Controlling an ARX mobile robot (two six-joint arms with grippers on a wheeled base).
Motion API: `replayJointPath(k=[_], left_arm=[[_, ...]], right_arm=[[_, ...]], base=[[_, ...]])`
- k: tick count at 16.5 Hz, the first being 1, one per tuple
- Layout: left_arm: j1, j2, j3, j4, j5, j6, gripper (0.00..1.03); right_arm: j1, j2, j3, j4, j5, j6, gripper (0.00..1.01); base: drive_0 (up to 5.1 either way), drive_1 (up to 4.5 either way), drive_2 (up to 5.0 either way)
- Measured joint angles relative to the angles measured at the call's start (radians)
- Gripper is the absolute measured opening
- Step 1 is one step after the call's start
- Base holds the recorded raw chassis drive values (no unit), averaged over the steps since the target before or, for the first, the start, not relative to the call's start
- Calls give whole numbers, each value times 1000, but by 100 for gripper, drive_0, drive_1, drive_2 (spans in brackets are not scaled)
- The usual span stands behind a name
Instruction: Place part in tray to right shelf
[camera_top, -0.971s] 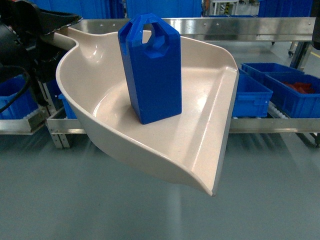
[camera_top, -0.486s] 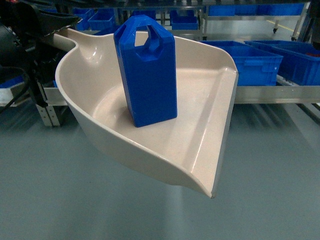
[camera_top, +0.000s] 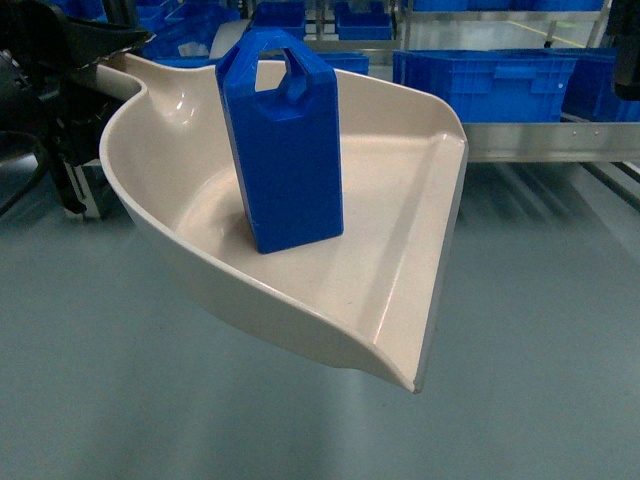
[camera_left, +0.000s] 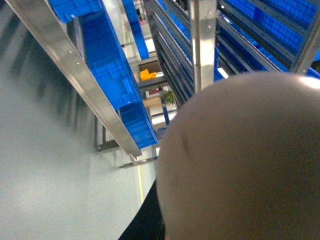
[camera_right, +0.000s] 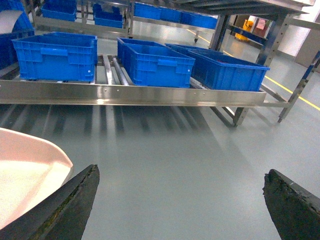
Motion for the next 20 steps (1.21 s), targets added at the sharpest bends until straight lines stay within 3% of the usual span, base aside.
replayJointPath(k=[9, 20], left_arm=[[0, 0, -2, -1, 0, 0, 13], [2, 0, -2, 1, 0, 0, 13]], right_arm=[[0, 0, 0, -2, -1, 0, 98], [0, 0, 0, 0, -1, 0, 98]], base=[[0, 0, 0], [375, 69, -455]])
